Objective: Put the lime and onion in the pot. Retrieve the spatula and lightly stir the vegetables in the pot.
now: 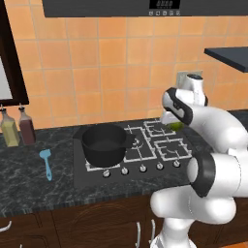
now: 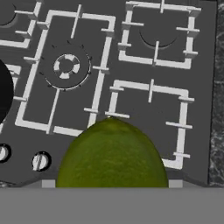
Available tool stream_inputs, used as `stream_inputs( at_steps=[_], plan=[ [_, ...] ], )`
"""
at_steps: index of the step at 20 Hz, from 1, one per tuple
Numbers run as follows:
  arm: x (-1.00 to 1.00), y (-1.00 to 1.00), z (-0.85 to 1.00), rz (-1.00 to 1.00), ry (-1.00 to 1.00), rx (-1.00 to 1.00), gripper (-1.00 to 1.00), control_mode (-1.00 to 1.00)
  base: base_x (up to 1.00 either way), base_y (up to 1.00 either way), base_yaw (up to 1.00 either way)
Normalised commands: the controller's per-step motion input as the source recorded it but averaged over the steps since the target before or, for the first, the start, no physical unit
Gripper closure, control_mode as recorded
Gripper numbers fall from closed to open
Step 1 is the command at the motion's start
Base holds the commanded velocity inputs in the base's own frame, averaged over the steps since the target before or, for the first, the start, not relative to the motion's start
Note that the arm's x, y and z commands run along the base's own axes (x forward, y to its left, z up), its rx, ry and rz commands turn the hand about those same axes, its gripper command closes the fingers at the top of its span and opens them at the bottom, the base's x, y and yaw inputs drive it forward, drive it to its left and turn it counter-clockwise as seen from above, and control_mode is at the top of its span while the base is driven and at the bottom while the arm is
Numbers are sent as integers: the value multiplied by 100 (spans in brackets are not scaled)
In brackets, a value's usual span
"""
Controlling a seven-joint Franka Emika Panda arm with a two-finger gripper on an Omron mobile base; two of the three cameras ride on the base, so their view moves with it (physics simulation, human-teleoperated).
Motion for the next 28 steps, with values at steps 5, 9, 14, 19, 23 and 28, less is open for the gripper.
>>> stream_inputs(
  at_steps=[5,9,14,19,23,28],
  plan=[
    [5,100,30,35,13,-2,100,-100,0,0,0],
    [11,100,5,28,5,-9,100,-100,0,0,0],
    [7,100,3,21,3,-15,100,-100,0,0,0],
    [6,100,-7,12,5,-11,100,-100,0,0,0],
    [33,82,-37,4,14,-5,100,-100,0,0,0],
    [11,46,-64,0,12,-1,100,-100,0,0,0]
  ],
)
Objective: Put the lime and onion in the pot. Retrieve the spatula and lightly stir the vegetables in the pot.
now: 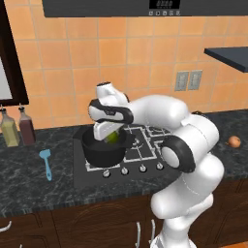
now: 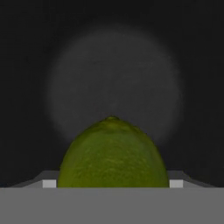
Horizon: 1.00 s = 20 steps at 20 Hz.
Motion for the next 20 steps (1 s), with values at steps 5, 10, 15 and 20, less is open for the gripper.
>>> stream_inputs(
  at_steps=[5,10,15,20],
  plan=[
    [10,36,-56,0,2,0,100,-100,0,0,0],
    [2,9,-38,0,0,0,100,-100,0,0,0],
    [0,0,-13,0,0,0,-100,-100,0,0,0],
    [0,-2,-2,0,0,1,-100,-100,0,0,0]
  ],
)
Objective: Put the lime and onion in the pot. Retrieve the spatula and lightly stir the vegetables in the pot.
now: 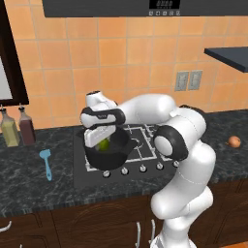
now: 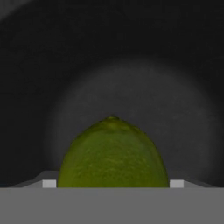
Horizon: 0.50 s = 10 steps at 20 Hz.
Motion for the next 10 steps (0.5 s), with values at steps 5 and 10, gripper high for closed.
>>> stream_inputs(
  at_steps=[5,10],
  plan=[
    [0,-4,0,0,-4,2,-100,-100,0,0,0],
    [9,-5,10,0,-12,6,-100,-100,0,0,0]
  ],
)
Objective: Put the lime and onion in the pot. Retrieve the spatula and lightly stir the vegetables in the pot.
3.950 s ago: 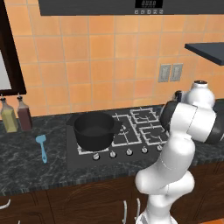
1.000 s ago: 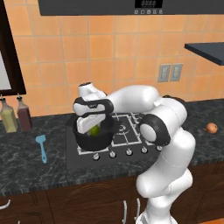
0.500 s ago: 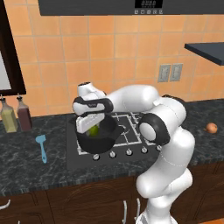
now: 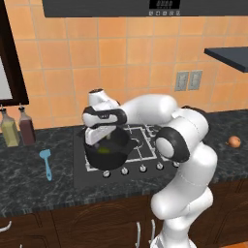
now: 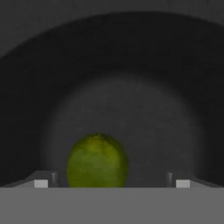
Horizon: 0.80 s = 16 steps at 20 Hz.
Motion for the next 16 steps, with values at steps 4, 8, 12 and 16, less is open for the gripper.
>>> stream_inputs(
  at_steps=[4,8,12,16],
  plan=[
    [0,-60,89,-3,-4,3,-100,-100,0,0,0],
    [0,-95,87,-16,17,0,-100,-100,0,0,0],
    [-5,-100,31,-29,18,0,-100,-100,0,0,0],
    [0,-100,-12,-36,10,0,-100,-100,0,0,0]
  ],
)
